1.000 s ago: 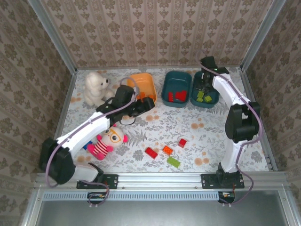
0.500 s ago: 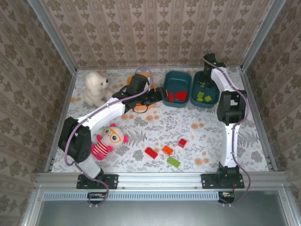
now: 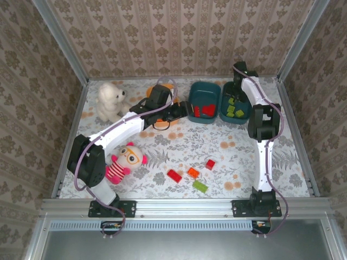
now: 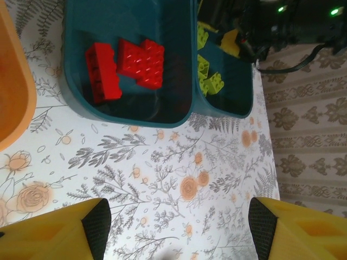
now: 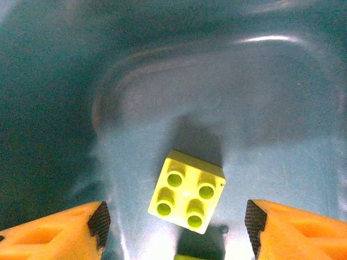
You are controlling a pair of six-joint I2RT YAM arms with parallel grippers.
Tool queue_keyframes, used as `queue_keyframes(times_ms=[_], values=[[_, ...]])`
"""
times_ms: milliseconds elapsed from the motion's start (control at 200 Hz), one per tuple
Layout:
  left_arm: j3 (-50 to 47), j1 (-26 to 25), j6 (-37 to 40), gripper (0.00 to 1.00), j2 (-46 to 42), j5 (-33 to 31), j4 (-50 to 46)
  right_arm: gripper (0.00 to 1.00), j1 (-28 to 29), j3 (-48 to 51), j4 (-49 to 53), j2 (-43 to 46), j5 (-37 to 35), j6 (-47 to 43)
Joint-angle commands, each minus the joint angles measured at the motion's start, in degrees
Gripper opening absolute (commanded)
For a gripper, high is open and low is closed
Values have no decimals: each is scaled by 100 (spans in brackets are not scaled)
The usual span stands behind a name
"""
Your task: Sort the legos into containers by color
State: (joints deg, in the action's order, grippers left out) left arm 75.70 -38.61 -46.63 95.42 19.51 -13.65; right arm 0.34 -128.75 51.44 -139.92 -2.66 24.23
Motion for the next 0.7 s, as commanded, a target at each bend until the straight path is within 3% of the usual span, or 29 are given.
queue_keyframes(times_ms=[0,150,435,590,695], values=[[169,-18,492,71,-111,-41,-484,70,156,-187,-43,936,254,-34],[5,-84,1073,71,-364,-113,-1070,70,419,771,-738,2194,491,2],[-99,-636,2472,71,-603,-354,-2263,73,1121,4791,-2919,5551,1372,354],[-276,-1143,2931,72,-527,-504,-2593,78,1455,6752,-3120,7368,2195,754],[-376,-1531,3060,73,-389,-643,-2689,85,1660,7759,-2601,8594,2316,1156]])
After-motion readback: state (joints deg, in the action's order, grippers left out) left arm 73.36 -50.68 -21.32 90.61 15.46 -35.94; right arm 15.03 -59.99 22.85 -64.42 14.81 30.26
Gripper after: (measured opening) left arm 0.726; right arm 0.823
